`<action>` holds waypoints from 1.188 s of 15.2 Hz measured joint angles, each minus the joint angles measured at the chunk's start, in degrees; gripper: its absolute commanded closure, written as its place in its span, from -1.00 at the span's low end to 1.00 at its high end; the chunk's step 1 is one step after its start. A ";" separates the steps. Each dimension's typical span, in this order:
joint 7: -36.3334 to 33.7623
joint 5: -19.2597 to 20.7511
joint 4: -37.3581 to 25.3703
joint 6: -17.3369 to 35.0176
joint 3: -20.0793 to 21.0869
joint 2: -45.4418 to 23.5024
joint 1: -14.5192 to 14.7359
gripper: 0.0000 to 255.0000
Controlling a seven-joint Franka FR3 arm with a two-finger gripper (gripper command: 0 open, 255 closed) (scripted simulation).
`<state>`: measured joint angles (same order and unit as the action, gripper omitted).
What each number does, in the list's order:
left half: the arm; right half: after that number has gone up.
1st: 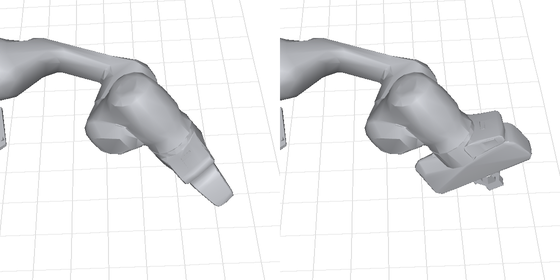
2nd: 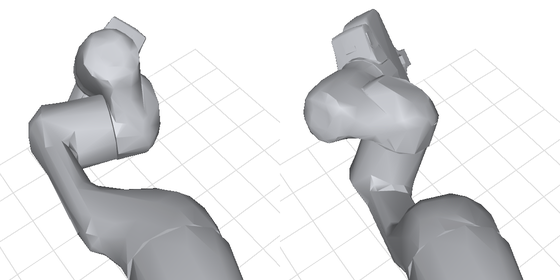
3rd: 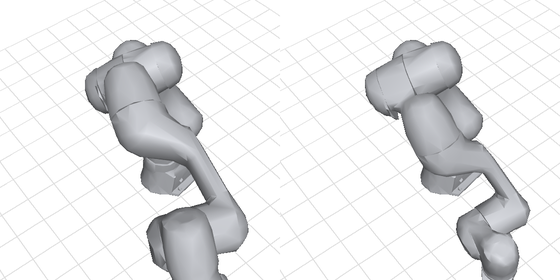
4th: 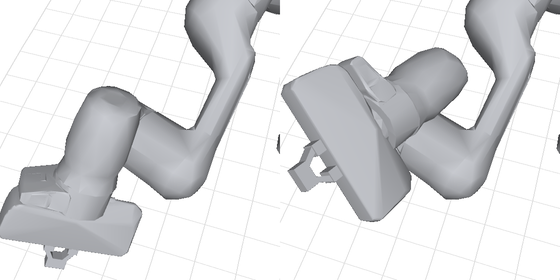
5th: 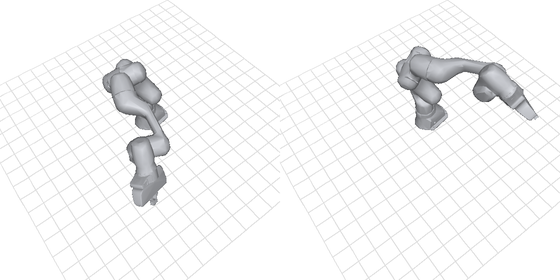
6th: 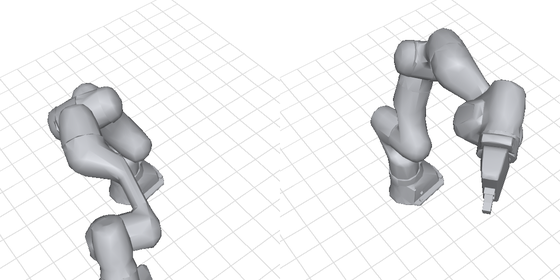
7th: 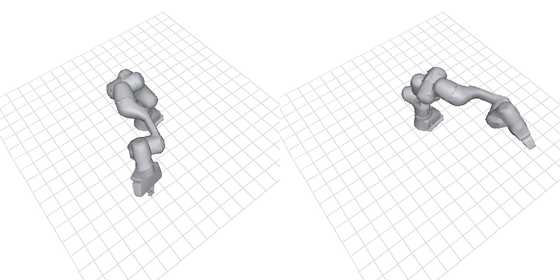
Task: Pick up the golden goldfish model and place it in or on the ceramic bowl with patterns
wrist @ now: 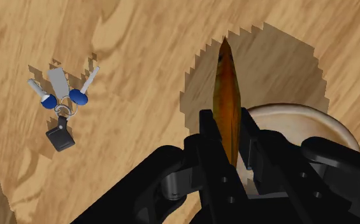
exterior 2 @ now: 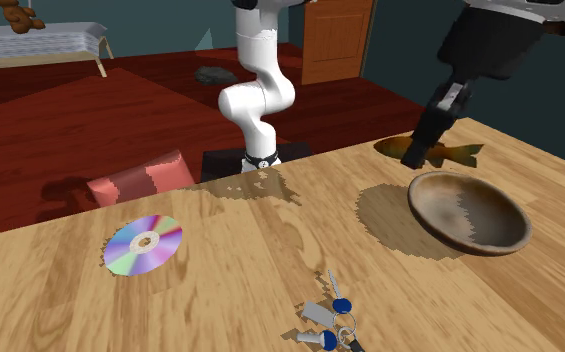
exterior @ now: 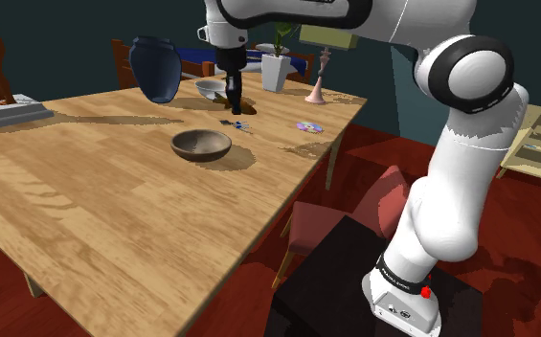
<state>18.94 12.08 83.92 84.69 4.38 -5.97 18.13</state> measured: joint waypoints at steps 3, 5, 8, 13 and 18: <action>-3.66 0.42 -7.02 -2.26 1.67 -5.59 2.47 1.00; -5.12 0.86 -12.59 -4.34 2.33 -9.37 3.85 1.00; -6.63 1.07 -14.97 -4.72 2.82 -11.75 4.98 1.00; -7.68 0.86 -10.16 -0.85 2.94 -10.96 4.92 1.00; -8.40 0.71 -5.05 3.32 2.94 -10.07 4.67 1.00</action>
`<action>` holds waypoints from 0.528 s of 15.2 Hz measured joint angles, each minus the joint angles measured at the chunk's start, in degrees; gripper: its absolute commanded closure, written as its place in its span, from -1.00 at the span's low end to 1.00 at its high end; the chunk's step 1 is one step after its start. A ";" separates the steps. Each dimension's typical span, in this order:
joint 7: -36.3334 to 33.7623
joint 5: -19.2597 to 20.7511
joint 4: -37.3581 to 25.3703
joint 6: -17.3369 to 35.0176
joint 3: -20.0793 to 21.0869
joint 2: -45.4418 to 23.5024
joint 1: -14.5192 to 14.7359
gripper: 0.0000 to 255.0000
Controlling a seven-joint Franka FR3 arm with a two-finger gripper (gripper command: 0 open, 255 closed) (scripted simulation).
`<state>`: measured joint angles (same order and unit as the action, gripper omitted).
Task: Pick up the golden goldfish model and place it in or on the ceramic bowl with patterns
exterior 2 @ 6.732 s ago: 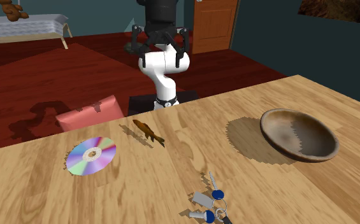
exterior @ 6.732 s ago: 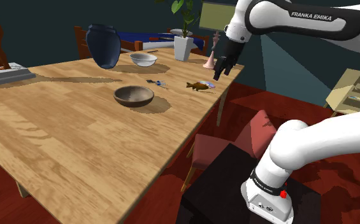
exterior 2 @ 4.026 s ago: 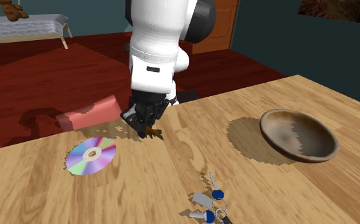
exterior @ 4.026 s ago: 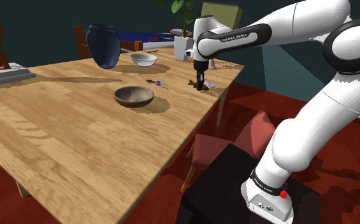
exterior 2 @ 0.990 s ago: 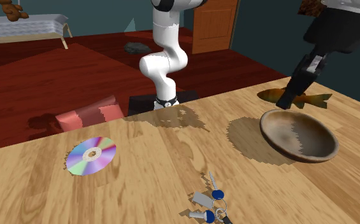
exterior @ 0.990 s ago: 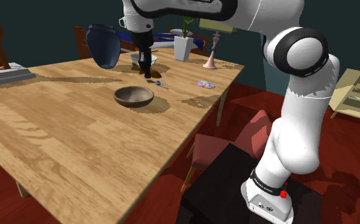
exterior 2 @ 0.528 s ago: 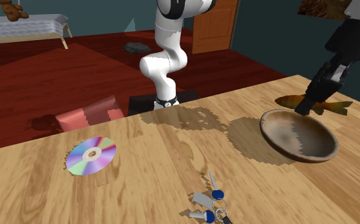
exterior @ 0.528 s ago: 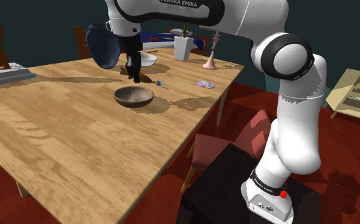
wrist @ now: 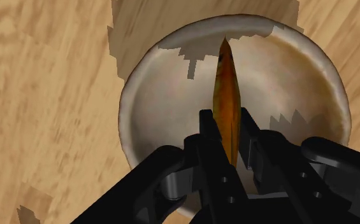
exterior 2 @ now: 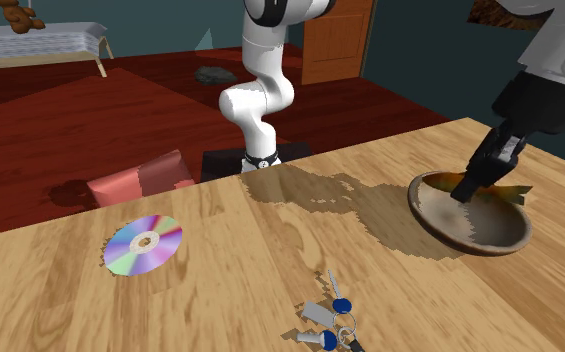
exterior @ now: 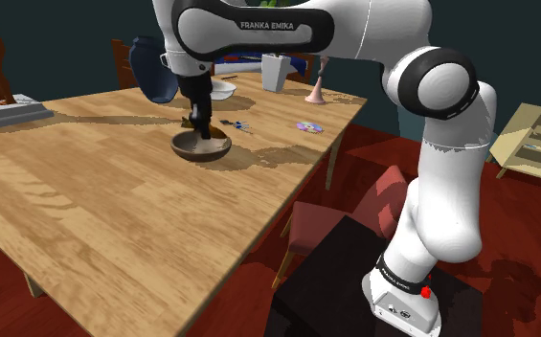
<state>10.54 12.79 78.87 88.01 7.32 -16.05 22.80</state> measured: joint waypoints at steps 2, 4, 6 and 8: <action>-0.04 -0.02 0.81 0.70 -0.03 0.13 -0.09 1.00; -0.07 -0.02 0.95 0.85 -0.03 0.12 -0.10 1.00; -0.08 -0.02 1.03 0.91 -0.03 0.15 -0.10 1.00; -0.08 -0.02 1.04 0.92 -0.03 0.15 -0.10 -1.00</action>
